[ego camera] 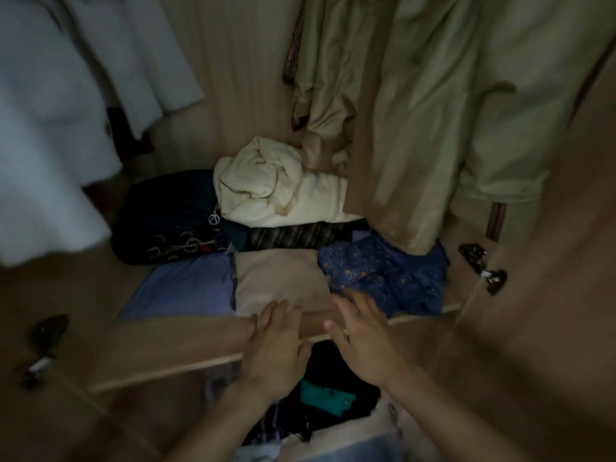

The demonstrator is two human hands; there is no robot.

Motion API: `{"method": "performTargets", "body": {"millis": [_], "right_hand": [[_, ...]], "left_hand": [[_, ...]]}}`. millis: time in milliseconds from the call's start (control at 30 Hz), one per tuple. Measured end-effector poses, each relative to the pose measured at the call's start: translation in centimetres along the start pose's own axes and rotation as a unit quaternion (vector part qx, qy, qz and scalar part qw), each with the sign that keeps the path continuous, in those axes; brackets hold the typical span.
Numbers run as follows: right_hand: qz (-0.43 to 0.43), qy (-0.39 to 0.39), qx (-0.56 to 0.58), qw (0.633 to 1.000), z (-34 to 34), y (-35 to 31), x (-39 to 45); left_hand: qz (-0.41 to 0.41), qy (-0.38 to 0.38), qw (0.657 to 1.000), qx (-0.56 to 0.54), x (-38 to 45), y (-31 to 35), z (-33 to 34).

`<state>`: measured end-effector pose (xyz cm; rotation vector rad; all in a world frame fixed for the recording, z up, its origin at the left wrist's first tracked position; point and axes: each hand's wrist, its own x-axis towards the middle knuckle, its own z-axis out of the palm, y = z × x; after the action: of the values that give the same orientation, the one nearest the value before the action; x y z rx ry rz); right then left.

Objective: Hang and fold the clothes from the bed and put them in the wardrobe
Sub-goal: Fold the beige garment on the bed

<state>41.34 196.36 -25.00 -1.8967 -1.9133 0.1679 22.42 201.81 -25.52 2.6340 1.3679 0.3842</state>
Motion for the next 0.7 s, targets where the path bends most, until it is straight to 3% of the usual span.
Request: {"method": "performTargets", "body": {"millis": [267, 467, 700], "right_hand": [[0.068, 0.005, 0.026, 0.997, -0.7, 2.5, -13.2], [0.138, 0.081, 0.014, 0.987, -7.1, 3.5, -18.8], [0.328, 0.058, -0.113, 0.936, -12.0, 1.4, -27.4]], "left_hand": [[0.055, -0.129, 0.987, 0.075, -9.3, 9.8, 0.3], [0.154, -0.084, 0.983, 0.061, -9.4, 15.2, 0.1], [0.288, -0.054, 0.956, -0.015, -10.1, 21.6, 0.9]]}}
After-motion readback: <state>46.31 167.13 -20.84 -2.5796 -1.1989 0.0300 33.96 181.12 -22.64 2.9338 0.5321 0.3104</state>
